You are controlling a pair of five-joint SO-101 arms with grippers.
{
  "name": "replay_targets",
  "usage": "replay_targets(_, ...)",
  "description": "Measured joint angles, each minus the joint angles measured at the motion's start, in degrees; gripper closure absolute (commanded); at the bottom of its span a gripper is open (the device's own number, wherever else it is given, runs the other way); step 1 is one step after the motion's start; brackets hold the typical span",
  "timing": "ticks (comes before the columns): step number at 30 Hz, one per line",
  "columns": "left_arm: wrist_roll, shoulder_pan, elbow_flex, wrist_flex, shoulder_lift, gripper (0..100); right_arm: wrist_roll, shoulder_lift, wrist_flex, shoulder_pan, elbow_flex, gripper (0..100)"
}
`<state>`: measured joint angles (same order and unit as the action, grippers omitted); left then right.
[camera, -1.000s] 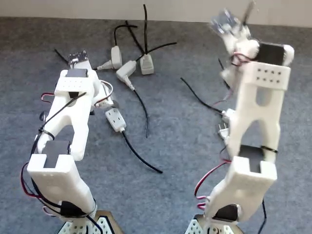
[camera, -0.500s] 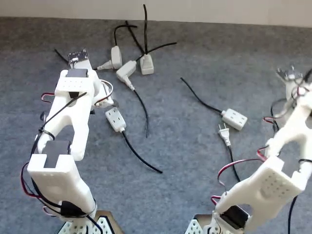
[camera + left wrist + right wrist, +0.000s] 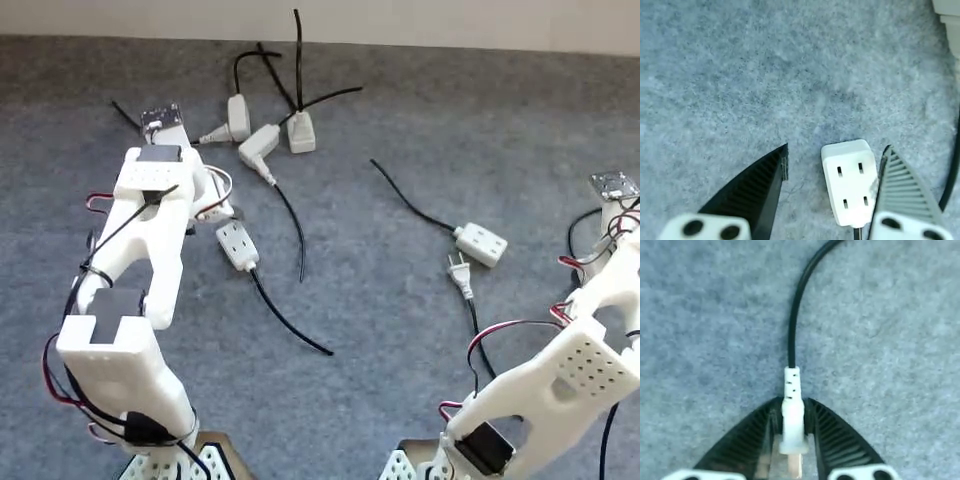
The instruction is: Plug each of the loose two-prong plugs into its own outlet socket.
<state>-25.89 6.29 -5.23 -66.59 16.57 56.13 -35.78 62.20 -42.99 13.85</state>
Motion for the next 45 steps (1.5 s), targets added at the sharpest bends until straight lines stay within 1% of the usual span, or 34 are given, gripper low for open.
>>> replay_targets(3,0.00,0.00,-0.53,1.05,0.09,71,0.18,0.62,-0.26,-0.09,-0.18,87.2)
replay_targets(10,0.00,0.00,-0.53,1.23,0.09,71,5.19,1.58,0.26,-0.88,-1.67,87.3)
replay_targets(15,0.00,0.00,-0.53,1.23,0.09,71,5.54,1.67,0.18,-0.88,-1.67,92.6)
replay_targets(21,0.00,0.00,-0.53,1.23,0.09,71,9.49,1.67,0.26,-1.41,-1.67,92.9)
replay_targets(31,0.00,0.00,-0.53,1.23,0.09,71,10.11,1.93,0.18,-1.41,-3.34,92.3)
replay_targets(33,0.00,0.00,-0.53,1.23,0.09,71,10.37,1.93,0.18,-1.41,-3.34,89.9)
replay_targets(35,0.00,0.00,-0.53,1.23,0.09,71,10.99,1.93,1.76,-1.32,-3.34,88.6)
replay_targets(39,0.00,0.00,-0.53,1.23,0.09,71,14.95,1.93,6.68,-0.35,-3.34,88.7)
replay_targets(42,0.00,0.00,-0.53,1.23,0.09,71,15.65,2.02,7.56,0.09,-3.34,88.8)
replay_targets(45,0.00,0.00,-0.53,1.23,0.09,71,15.74,2.02,7.74,0.26,-3.34,92.3)
